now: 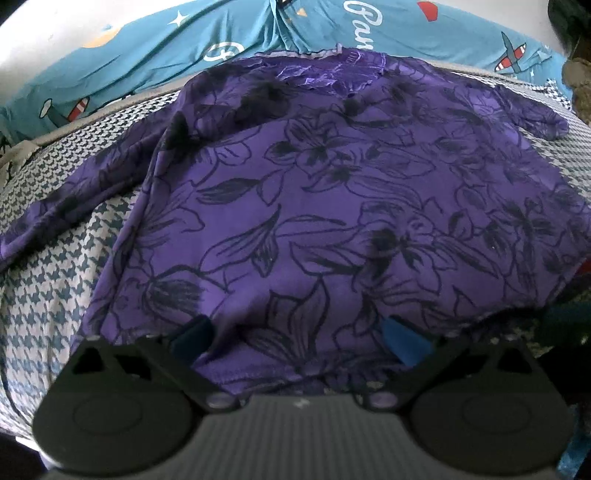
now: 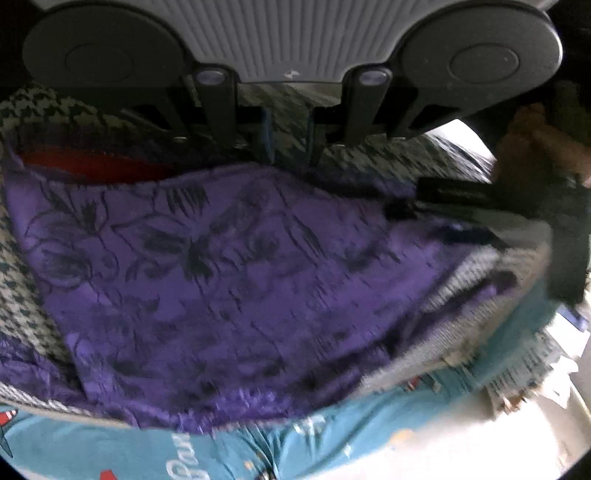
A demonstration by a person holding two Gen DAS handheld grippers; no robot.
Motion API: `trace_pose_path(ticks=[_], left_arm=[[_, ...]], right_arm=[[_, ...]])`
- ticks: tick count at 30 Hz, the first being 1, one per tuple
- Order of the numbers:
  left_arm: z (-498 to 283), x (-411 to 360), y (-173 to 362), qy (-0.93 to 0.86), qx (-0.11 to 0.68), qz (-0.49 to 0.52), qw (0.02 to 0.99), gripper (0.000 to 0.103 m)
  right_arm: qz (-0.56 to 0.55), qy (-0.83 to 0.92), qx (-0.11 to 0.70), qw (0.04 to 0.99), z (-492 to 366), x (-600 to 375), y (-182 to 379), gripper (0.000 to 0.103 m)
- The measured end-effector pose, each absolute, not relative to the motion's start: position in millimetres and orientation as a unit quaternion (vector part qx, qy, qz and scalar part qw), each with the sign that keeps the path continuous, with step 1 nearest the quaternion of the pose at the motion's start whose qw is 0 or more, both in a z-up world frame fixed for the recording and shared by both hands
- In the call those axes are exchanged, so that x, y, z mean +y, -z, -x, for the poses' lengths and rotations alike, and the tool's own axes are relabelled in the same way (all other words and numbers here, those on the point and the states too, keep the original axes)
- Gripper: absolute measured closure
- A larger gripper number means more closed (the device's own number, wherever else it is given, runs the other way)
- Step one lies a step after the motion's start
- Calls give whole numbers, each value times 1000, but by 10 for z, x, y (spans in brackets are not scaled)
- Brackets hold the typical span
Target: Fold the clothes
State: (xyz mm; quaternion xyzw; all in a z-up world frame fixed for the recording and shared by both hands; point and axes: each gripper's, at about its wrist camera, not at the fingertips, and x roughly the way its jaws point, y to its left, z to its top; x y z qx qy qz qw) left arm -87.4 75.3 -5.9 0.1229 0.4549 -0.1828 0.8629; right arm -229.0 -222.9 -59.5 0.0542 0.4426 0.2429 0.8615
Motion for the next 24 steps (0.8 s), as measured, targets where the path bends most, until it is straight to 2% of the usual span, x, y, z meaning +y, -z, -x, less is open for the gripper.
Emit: trace_pose_path(ticks=[4, 8, 16, 24], left_arm=[[913, 752, 61, 185, 457, -125, 861, 0], [926, 751, 59, 188, 459, -123, 859, 0], [918, 823, -65, 227, 458, -57, 858, 0], [796, 828, -144, 215, 444, -27, 869, 0]], right_arm=[[-76, -253, 386, 884, 2360, -2309, 451, 83], [-108, -205, 371, 899, 2266, -2413, 462, 83], [-107, -116, 450, 879, 2073, -2463, 673, 79], [-73, -133, 458, 876, 2129, -2376, 645, 77]])
